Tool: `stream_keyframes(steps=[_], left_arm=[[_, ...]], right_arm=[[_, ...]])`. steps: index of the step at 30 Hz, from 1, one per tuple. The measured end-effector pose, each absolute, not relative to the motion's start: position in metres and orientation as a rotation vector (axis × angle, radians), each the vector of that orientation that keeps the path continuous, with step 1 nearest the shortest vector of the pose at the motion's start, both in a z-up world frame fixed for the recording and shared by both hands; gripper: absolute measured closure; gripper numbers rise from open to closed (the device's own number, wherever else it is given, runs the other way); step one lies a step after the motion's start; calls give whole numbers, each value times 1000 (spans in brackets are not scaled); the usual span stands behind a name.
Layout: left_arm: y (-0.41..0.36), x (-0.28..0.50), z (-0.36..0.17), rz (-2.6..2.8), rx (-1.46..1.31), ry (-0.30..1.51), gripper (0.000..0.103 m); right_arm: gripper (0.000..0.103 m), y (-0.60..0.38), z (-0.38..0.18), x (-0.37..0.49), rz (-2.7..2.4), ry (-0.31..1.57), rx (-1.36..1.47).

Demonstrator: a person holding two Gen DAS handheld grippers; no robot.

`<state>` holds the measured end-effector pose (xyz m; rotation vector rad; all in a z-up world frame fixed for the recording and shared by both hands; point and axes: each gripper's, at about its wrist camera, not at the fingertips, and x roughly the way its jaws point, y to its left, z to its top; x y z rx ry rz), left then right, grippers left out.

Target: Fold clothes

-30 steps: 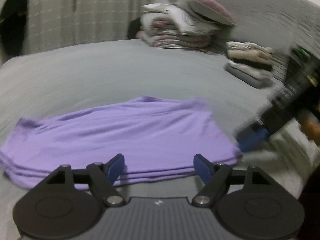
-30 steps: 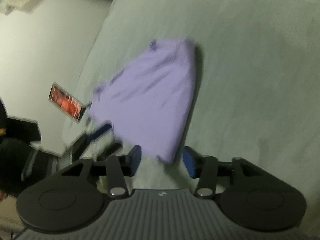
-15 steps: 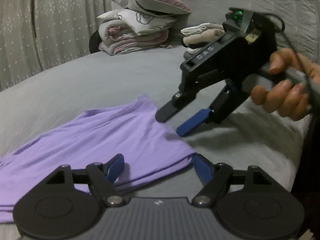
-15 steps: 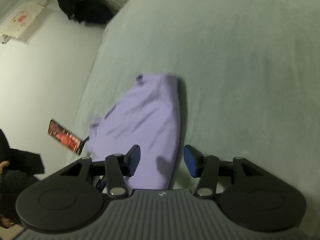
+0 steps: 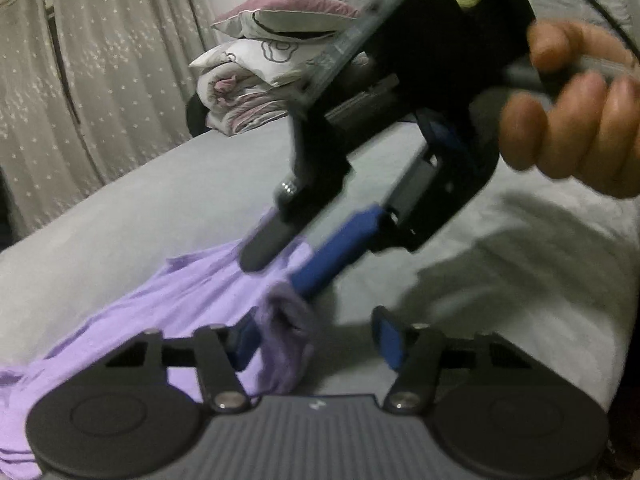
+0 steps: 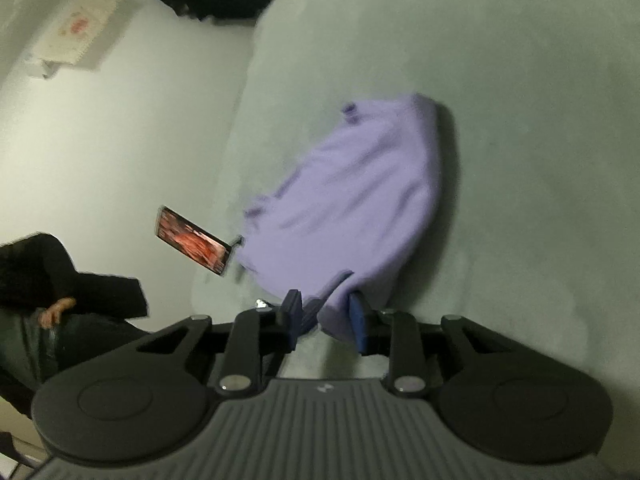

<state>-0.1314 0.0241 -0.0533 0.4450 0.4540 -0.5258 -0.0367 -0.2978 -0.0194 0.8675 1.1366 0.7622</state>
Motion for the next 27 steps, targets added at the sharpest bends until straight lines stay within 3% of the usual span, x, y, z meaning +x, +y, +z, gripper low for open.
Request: stream_keyframes(steps=[1, 5, 9, 12, 17, 19, 21, 22, 27], left_arm=[[22, -131, -53, -506, 446, 456, 60], [22, -126, -51, -447, 401, 484, 69], [25, -124, -47, -422, 362, 487, 78], [27, -124, -46, -409, 341, 506, 88], [20, -122, -46, -380, 365, 511, 90], [12, -126, -49, -360, 401, 502, 93], [2, -131, -53, -332, 463, 479, 95], [-5, -135, -55, -311, 502, 464, 95], [-33, -152, -60, -201, 540, 437, 97]], right_arm=[[72, -298, -17, -34, 763, 1125, 879], [69, -315, -5, -30, 614, 1041, 832], [59, -326, 4, -27, 446, 950, 694], [59, -316, -5, -20, 437, 983, 674], [60, -281, -5, -13, 459, 944, 537], [66, -269, -6, -10, 473, 918, 490], [87, -276, -12, -4, 462, 906, 498], [92, -277, -14, -1, 444, 905, 514], [97, -283, -16, 4, 406, 895, 632]])
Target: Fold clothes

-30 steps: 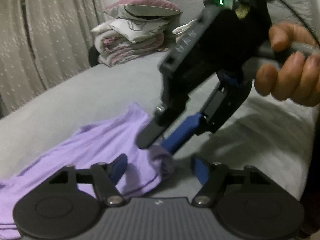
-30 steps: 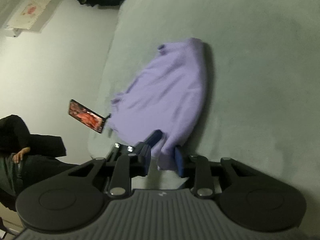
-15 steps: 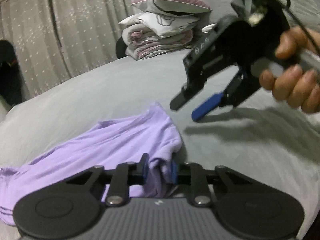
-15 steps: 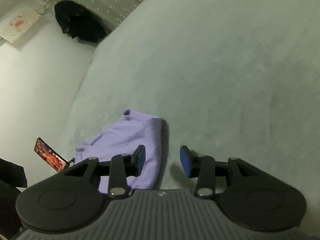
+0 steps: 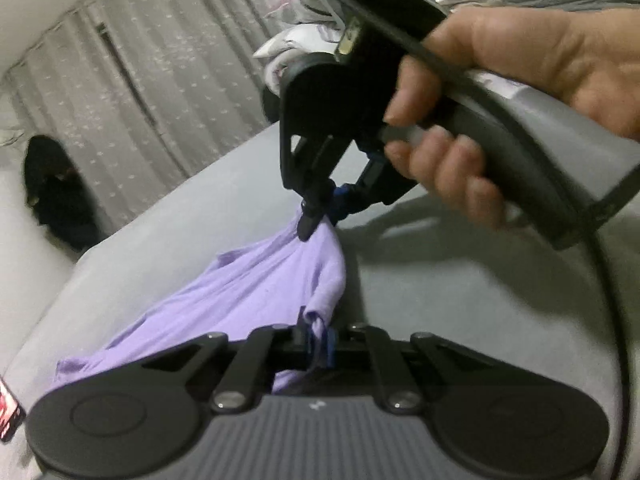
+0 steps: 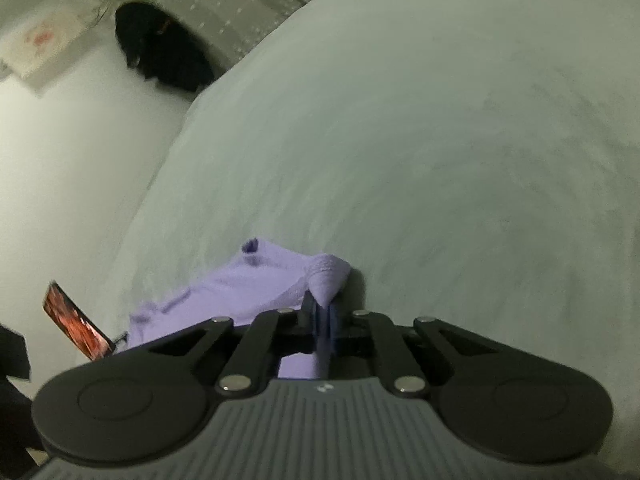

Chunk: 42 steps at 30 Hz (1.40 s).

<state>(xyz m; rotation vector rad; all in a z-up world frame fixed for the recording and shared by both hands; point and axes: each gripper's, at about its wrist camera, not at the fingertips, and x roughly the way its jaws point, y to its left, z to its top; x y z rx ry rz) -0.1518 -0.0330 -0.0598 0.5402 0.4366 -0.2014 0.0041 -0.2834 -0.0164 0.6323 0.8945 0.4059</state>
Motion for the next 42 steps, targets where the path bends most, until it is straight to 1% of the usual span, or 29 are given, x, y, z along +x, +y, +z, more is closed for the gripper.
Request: stream_keyframes(steps=[12, 18, 25, 33, 42], left_arm=[[-71, -174, -30, -189, 297, 461, 98], [-95, -186, -30, -248, 252, 454, 98], [-105, -193, -25, -232, 120, 488, 98], [-90, -189, -16, -200, -6, 512, 98], [-60, -185, -5, -192, -78, 506, 98]], right_arm=[[98, -335, -2, -2, 386, 883, 788], [98, -347, 2, -8, 344, 880, 806], [98, -353, 5, -19, 317, 884, 826], [98, -326, 15, 2, 309, 896, 829], [98, -299, 24, 16, 348, 889, 848]])
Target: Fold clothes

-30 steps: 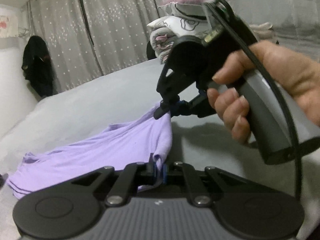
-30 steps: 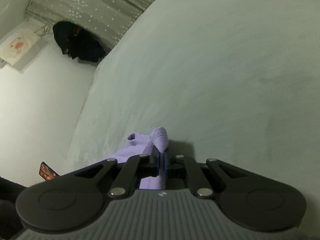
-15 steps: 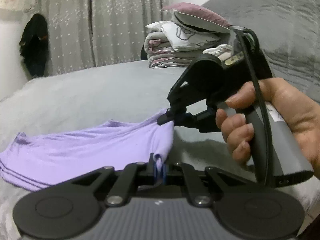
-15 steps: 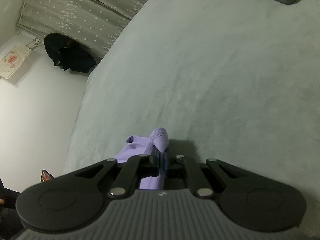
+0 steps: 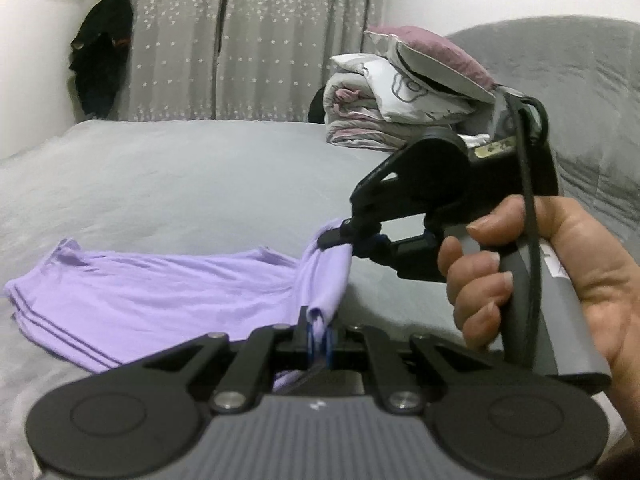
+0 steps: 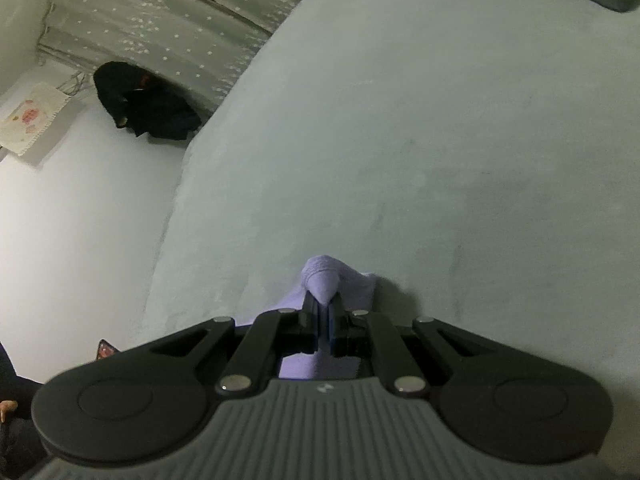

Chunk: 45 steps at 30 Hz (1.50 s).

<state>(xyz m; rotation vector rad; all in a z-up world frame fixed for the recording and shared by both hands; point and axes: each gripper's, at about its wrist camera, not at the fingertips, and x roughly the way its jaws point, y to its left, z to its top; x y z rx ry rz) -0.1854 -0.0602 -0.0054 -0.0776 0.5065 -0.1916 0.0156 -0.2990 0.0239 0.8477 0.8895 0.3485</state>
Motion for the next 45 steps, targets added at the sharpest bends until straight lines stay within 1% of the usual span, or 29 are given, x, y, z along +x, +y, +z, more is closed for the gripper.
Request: stream_keyframes(steps=[11, 19, 32, 45], left_arm=[[-4, -177, -1, -146, -246, 510, 98], [35, -173, -2, -96, -314, 513, 98], [104, -166, -22, -58, -477, 480, 98], [169, -137, -42, -50, -657, 495, 98]], right_arm=[[98, -261, 29, 22, 416, 862, 840], [98, -232, 28, 28, 452, 855, 834], [98, -194, 30, 30, 519, 808, 747], [98, -157, 16, 37, 543, 821, 623]])
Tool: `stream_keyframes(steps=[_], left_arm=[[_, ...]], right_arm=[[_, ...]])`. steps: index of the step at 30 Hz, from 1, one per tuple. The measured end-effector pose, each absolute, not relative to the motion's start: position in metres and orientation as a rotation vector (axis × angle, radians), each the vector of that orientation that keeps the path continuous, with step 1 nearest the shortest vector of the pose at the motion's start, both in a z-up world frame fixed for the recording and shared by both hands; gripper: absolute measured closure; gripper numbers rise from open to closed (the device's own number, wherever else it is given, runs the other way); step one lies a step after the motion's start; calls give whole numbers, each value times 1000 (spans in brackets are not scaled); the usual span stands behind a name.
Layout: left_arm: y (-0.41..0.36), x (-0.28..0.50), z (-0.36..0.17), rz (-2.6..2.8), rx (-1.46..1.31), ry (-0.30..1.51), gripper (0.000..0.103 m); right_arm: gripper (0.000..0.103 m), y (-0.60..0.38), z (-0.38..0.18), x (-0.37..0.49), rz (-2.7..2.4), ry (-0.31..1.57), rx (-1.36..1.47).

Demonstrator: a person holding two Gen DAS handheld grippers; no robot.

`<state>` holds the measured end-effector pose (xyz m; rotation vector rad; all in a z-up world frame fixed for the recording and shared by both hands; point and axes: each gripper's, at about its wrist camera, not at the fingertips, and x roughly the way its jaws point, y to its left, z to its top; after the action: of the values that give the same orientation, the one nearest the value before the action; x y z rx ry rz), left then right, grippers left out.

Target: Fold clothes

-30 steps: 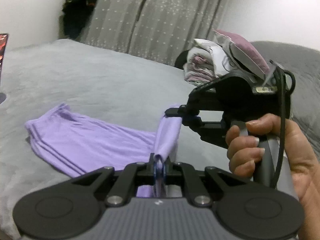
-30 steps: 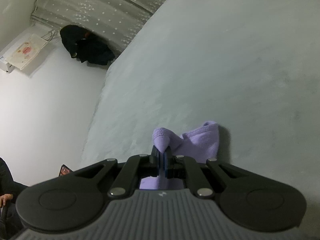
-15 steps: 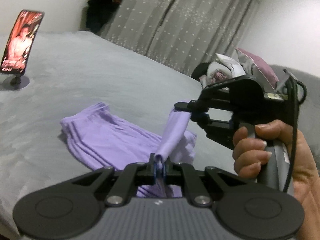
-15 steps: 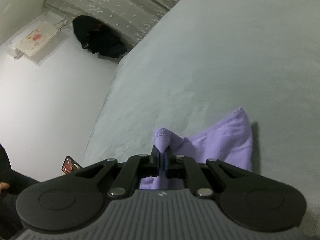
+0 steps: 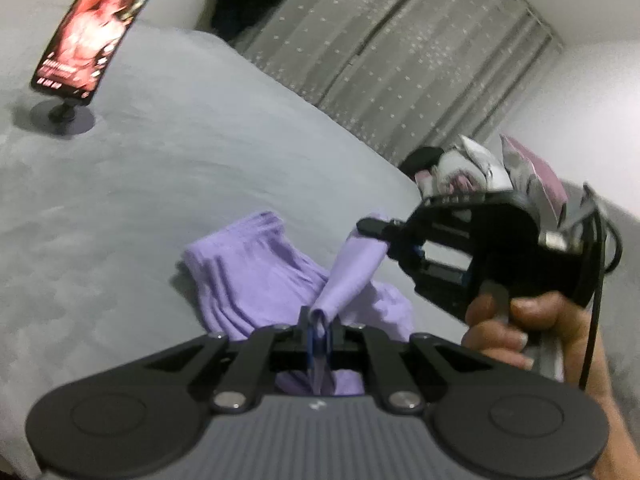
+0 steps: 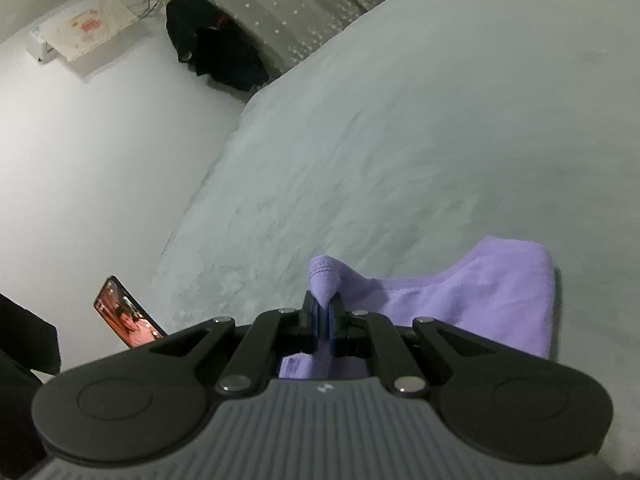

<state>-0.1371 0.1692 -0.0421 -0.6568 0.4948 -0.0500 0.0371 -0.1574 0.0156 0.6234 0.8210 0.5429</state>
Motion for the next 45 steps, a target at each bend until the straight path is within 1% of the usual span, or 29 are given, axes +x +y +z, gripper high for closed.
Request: stream_keyframes(steps=[5, 15, 19, 20, 22, 23, 25, 26, 27, 29, 32, 34, 40, 44, 45], left_arm=[[187, -127, -51, -22, -723, 490, 98], [200, -118, -60, 45, -764, 478, 98], [206, -116, -62, 85, -764, 483, 96], [208, -116, -63, 94, -764, 487, 95], [210, -119, -60, 118, -741, 486, 90], [211, -121, -57, 131, -726, 485, 90], [210, -125, -48, 149, -685, 479, 87], [209, -126, -42, 153, -663, 475, 85], [207, -126, -36, 152, -643, 473, 82], [204, -126, -24, 145, -607, 470, 81], [196, -121, -8, 130, -547, 478, 79], [189, -111, 0, 129, -510, 500, 73], [173, -76, 14, 82, -404, 565, 74], [154, -56, 20, 15, -248, 551, 75], [150, -52, 19, -7, -200, 546, 77]], right_arm=[[98, -144, 5, 42, 537, 849, 617], [97, -119, 9, 47, 540, 857, 545], [94, -118, 13, 52, 545, 859, 546], [87, -119, 17, 53, 545, 855, 547], [87, -123, 25, 51, 545, 845, 538], [85, -126, 29, 49, 544, 838, 529], [72, -136, 38, 42, 525, 797, 519], [57, -141, 42, 38, 516, 777, 515], [54, -152, 44, 35, 507, 760, 528], [54, -172, 49, 28, 489, 729, 554], [54, -198, 47, 20, 442, 730, 567], [54, -213, 45, 14, 416, 732, 571], [54, -237, 30, 5, 384, 748, 610], [54, -238, 34, -5, 433, 685, 591], [54, -235, 36, -8, 445, 665, 561]])
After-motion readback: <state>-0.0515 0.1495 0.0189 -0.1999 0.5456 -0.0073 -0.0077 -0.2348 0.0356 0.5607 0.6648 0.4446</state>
